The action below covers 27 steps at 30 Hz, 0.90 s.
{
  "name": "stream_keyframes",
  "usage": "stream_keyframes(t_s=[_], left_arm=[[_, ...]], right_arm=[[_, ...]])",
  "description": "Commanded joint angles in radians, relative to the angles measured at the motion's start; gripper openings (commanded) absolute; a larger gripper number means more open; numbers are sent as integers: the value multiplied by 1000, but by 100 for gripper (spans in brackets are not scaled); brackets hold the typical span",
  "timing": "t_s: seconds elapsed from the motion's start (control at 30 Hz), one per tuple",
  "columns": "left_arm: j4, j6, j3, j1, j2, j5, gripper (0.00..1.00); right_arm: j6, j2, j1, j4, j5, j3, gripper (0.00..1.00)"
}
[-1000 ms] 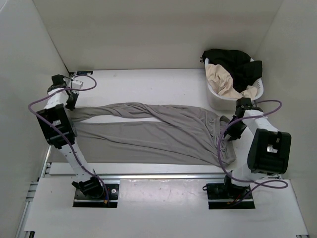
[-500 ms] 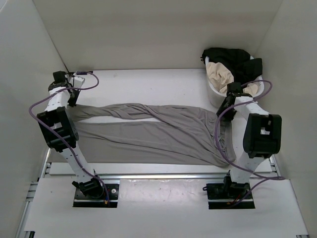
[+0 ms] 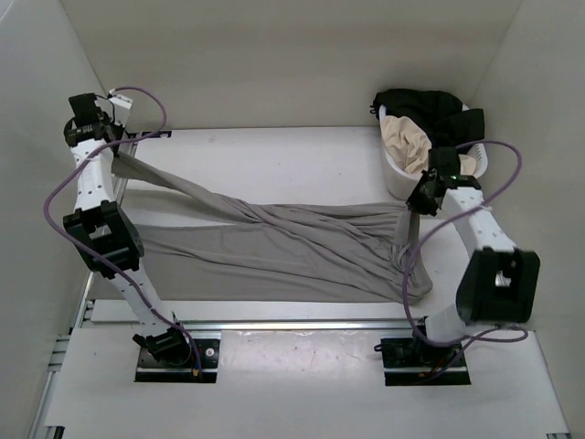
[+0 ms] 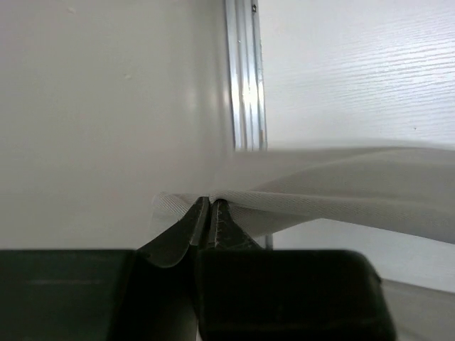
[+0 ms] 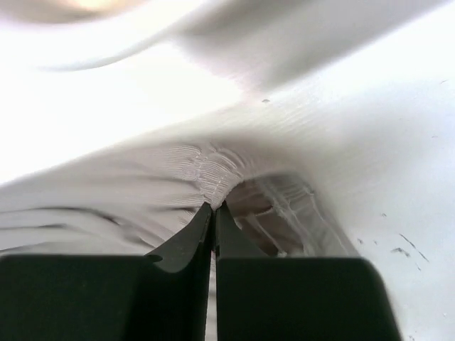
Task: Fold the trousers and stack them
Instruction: Flatten the trousers out
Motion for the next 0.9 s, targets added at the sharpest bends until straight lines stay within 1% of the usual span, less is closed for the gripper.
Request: stream_keyframes(t_s=[0.0,0.03,0.07,0.13,0.17,0.2,0.23,0.27,0.33,0.37,0.4,0.43,0.47,0.5,0.53,0.57,0.6,0.7,0.73,0.77,0.83,0.87], left_arm=[[-24,64,1,7,-108,46,14],[-24,79,-40,7,-128,47,14],[-24,95,-139,7,-161,47,14],[-35,133,-255,7,-191,10,14],[-35,133,-374,18,-205,10,14],[-35,144,-430,32,-232,10,14],[-35,144,-480,43,-243,10,17],[-35,144,-566,66,-243,1,24],[-44,144,-632,90,-255,-8,34],[-44,144,-652,102,-255,-8,39],[-64,144,-663,122,-255,1,46],[-76,144,-663,123,-264,16,59],[-90,144,-639,135,-265,49,59],[-102,132,-583,135,-265,63,60],[-124,121,-547,135,-252,74,62],[-124,97,-509,135,-243,85,62],[-124,81,-434,126,-231,85,64],[-138,23,-323,113,-138,38,64],[-147,12,-251,113,-104,28,65],[-156,0,-216,104,-35,28,66],[-165,-20,-132,95,33,19,70],[-165,-34,-110,86,95,19,71]], right_arm=[[-20,-167,2,-38,-19,-12,0],[-20,-182,2,-47,-19,-32,0],[-20,-191,2,-56,-46,-46,0],[-20,-205,2,-57,-60,-78,0],[-20,-219,2,-67,-60,-116,0],[-20,-219,2,-67,-60,-135,0],[-9,-233,2,-67,-51,-150,0],[-9,-246,2,-67,-51,-164,0],[-9,-256,2,-77,-42,-185,0],[-9,-265,-9,-90,-12,-185,0],[-9,-265,-9,-99,-2,-185,0],[-18,-265,-18,-100,-2,-185,0],[-29,-265,-33,-100,7,-194,0],[-29,-265,-33,-100,7,-195,0],[-40,-265,-59,-100,7,-204,0],[-50,-265,-69,-100,7,-204,0],[-50,-265,-79,-100,7,-204,0],[-90,-265,-139,-109,7,-204,0],[-102,-265,-167,-119,7,-204,0],[-128,-265,-179,-119,7,-192,0],[-152,-247,-202,-132,-16,-167,0],[-152,-231,-202,-141,-16,-158,0]])
